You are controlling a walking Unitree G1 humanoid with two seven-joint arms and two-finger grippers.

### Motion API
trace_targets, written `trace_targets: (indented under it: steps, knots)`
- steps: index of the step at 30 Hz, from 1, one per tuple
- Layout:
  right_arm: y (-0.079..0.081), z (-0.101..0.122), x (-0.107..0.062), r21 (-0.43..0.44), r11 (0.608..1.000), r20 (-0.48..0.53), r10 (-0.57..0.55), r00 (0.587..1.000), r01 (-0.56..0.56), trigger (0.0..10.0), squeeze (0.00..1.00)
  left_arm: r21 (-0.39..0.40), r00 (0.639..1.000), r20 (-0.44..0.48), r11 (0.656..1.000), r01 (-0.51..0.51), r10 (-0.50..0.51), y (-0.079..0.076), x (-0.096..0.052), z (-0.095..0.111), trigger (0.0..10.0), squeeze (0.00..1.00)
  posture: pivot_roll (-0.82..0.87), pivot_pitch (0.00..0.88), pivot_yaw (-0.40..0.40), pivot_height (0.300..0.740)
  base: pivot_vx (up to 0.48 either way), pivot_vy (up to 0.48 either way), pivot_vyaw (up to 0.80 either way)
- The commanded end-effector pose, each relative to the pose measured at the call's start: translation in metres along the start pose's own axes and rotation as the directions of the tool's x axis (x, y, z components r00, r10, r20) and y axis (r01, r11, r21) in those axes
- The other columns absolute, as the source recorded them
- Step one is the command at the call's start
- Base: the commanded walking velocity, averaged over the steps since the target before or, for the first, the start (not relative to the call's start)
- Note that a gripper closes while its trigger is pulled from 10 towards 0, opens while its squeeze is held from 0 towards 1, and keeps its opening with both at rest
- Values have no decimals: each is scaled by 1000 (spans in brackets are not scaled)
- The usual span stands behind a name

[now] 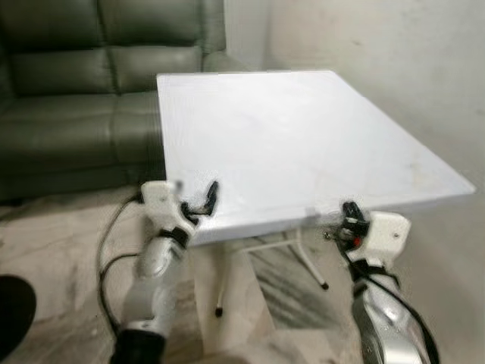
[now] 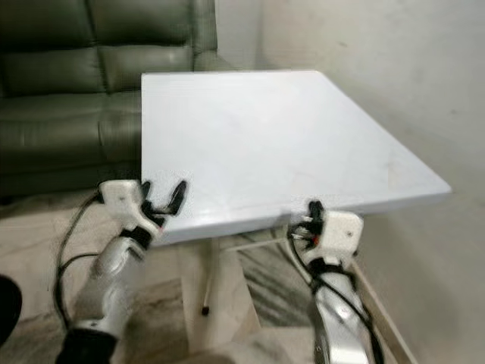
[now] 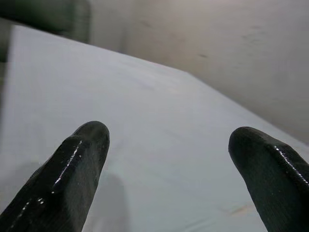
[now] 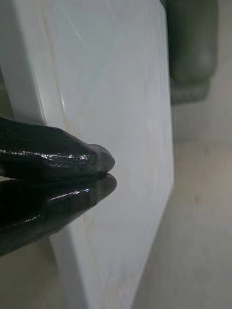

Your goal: Hang keys on a hook

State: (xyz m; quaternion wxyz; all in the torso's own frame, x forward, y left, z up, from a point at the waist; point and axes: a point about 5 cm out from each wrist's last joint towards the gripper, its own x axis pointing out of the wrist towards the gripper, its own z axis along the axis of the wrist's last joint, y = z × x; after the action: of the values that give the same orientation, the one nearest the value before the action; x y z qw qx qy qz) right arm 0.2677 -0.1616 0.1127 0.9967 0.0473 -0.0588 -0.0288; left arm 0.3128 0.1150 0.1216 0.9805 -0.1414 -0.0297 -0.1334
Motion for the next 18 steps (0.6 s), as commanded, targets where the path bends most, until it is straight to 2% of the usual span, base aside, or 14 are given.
trace_targets:
  steps: [1, 18]
  knots:
    - [3, 8, 2, -8, 1000, 27, 15, 1000, -14, 10000, 0, 5, 1000, -3, 1000, -9, 9, 1, 0, 1, 10000, 0, -19, 39, -63, 714, 0, 0, -788]
    - [5, 7, 2, -10, 1000, 16, 17, 1000, -16, 10000, 0, 13, 999, -42, 1000, -23, 23, 0, -1, -3, 10000, 0, -18, 38, -64, 714, 0, 0, -788]
